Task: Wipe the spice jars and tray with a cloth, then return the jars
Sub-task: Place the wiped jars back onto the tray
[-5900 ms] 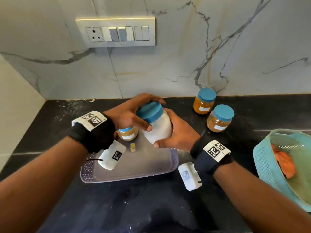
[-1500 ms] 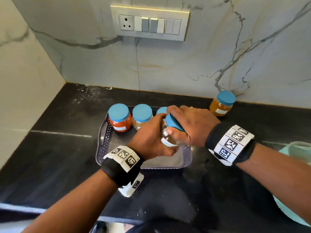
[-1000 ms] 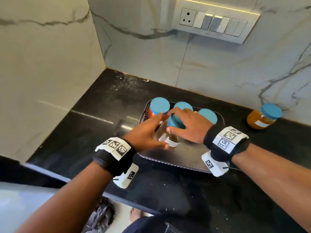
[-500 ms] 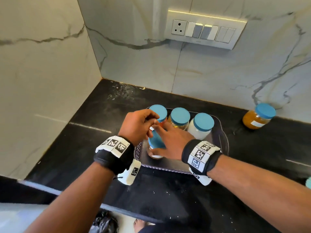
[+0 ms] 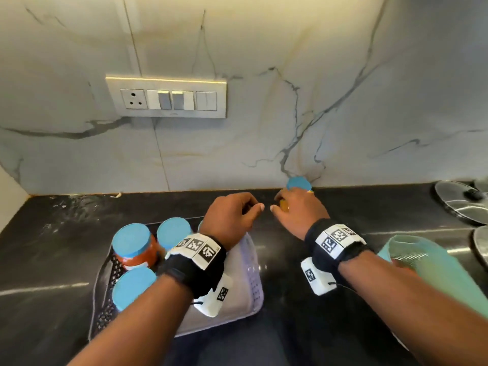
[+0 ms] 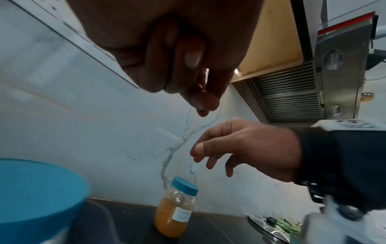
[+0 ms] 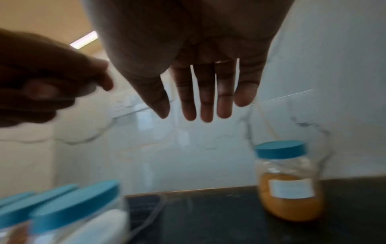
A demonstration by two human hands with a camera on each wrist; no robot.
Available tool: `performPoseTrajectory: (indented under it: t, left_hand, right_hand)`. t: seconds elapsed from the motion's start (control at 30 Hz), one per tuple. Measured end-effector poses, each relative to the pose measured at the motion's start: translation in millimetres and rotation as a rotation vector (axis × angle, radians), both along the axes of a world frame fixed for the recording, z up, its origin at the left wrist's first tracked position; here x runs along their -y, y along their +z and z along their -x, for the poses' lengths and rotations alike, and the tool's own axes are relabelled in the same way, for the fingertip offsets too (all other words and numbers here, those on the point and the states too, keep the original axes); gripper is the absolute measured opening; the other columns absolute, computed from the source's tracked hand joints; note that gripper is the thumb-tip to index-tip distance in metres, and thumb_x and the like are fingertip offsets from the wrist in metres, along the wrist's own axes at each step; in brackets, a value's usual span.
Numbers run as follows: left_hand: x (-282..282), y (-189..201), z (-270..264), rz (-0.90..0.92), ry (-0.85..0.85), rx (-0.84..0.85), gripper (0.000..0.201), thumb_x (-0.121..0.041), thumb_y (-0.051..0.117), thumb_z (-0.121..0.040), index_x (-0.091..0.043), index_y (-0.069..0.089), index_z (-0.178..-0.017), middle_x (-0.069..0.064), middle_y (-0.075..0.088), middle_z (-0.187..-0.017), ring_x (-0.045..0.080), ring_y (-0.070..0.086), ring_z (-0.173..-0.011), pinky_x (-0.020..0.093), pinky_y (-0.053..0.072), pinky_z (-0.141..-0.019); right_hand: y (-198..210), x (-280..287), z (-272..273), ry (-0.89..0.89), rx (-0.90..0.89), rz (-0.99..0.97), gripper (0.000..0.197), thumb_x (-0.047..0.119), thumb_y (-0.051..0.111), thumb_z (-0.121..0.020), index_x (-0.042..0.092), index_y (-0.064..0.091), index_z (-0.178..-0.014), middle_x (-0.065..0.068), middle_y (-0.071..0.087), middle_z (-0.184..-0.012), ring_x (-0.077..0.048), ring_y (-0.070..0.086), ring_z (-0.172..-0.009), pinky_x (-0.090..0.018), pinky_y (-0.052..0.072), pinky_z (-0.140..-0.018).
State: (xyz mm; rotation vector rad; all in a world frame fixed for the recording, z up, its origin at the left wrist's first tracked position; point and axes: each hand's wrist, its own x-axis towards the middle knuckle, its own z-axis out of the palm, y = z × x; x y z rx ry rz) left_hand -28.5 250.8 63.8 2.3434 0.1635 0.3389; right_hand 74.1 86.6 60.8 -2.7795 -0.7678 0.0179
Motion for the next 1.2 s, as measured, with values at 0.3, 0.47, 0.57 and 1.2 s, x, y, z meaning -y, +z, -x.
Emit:
performPoseTrajectory:
  t: [0.3, 0.47, 0.57, 1.2]
  left_hand:
    - [41, -11, -47, -0.040, -0.122, -0.066, 0.008, -0.039, 0.061, -0.095, -0.034, 0.068, -0.096, -0.015, 0.071, -0.084, 0.003, 0.065, -0.078, 0.033, 0.056, -0.078]
    - [36, -23, -46, 0.009, -0.121, -0.104, 0.005, -0.035, 0.063, -0.096, -0.038, 0.067, -0.099, -0.018, 0.071, -0.086, 0.000, 0.067, -0.082, 0.022, 0.054, -0.078]
    - [34, -25, -41, 0.003, -0.119, -0.125, 0.007, -0.035, 0.063, -0.097, -0.038, 0.066, -0.102, -0.019, 0.070, -0.089, -0.001, 0.066, -0.085, 0.014, 0.049, -0.076]
    - [23, -4, 34, 0.472, -0.138, -0.132, 0.109, -0.060, 0.085, -0.056, -0.036, 0.028, -0.145, -0.014, 0.057, -0.128, 0.008, 0.061, -0.115, 0.038, 0.056, -0.097]
  right_hand:
    - [-42, 38, -143, -0.177, -0.147, 0.205, 0.097, 0.061, 0.069, -0.077, 0.032, 0.017, -0.154, -0.015, 0.026, -0.152, -0.042, 0.041, -0.135, -0.049, 0.044, -0.107]
    - [-72, 30, -172, -0.059, -0.253, 0.192, 0.103, 0.055, 0.074, -0.077, 0.031, 0.012, -0.156, -0.015, 0.027, -0.155, -0.040, 0.041, -0.136, -0.045, 0.041, -0.109]
    - [-76, 26, -174, -0.048, -0.253, 0.152, 0.099, 0.051, 0.078, -0.074, 0.022, 0.024, -0.151, -0.015, 0.045, -0.143, -0.036, 0.052, -0.124, -0.042, 0.048, -0.098]
    - [67, 19, 0, 0.421, -0.450, -0.287, 0.075, 0.086, 0.034, -0.077, 0.037, 0.050, -0.131, 0.003, 0.066, -0.098, -0.012, 0.060, -0.055, -0.028, 0.053, -0.049]
